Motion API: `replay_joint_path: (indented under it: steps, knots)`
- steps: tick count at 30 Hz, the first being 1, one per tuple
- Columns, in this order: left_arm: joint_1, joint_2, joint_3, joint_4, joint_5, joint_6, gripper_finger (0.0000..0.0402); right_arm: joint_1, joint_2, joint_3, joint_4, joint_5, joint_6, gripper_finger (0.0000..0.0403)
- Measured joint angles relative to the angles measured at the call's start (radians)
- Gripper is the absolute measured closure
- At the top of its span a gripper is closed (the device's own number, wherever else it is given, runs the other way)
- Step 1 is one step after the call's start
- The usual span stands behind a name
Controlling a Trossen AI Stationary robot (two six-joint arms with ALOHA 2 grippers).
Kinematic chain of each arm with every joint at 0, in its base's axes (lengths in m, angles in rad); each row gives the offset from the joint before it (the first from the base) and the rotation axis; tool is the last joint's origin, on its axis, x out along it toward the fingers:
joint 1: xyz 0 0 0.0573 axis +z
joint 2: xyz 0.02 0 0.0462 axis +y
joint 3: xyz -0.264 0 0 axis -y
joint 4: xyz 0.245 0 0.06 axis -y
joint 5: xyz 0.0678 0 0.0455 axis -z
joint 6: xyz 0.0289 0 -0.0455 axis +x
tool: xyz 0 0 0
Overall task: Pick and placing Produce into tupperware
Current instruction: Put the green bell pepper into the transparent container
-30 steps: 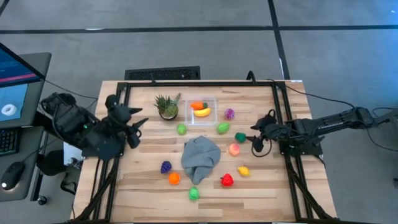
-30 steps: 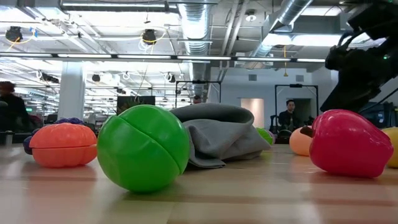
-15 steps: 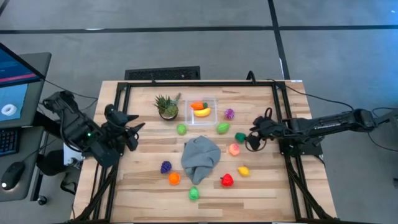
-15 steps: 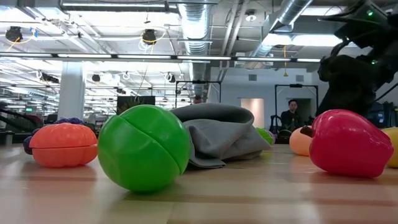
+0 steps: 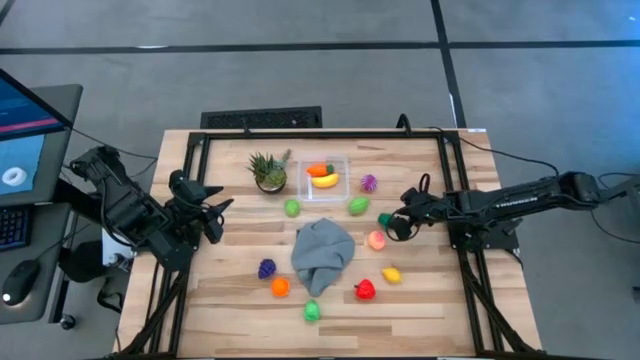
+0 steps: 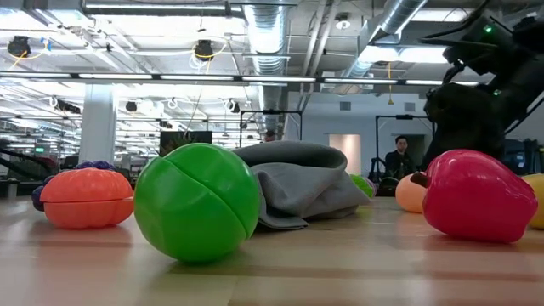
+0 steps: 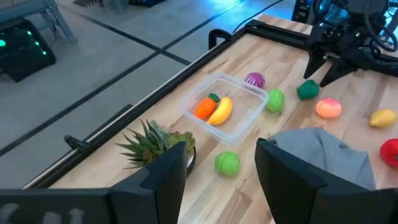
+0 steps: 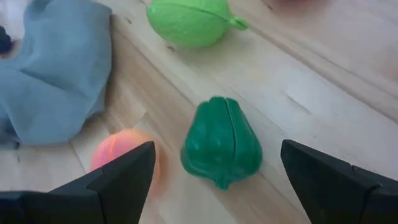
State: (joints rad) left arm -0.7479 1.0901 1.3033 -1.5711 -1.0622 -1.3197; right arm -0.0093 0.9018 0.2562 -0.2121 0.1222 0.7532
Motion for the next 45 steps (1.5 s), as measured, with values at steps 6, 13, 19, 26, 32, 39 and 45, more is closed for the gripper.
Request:
replay_joint_path:
  steps: [6,13,19,26,32,39,45]
  knots:
    - [0.000,0.000,0.000,0.000,0.000,0.000,0.0221,0.000,0.064,0.000,0.045,0.000,0.020,0.0033]
    - [0.000,0.000,0.000,0.013,0.002,0.009,0.0221,0.000,0.134,0.000,0.068,-0.016,0.071,0.0033]
    - [0.000,0.000,0.000,0.014,0.003,0.013,0.0221,0.000,0.183,0.000,0.141,-0.017,0.087,0.0033]
    - [0.000,0.000,0.000,0.014,0.012,0.013,0.0221,0.000,0.232,0.003,0.161,-0.010,0.111,0.0033]
    - [0.000,0.000,0.000,0.014,0.013,0.013,0.0221,0.000,0.244,0.003,0.184,-0.001,0.112,0.0044]
    - [0.000,0.000,0.000,0.014,0.013,0.017,0.0221,0.000,0.244,0.001,0.183,0.005,0.112,0.0088]
    - [0.000,0.000,0.000,0.014,0.013,0.018,0.0221,0.000,0.245,0.000,0.181,0.008,0.113,0.0115]
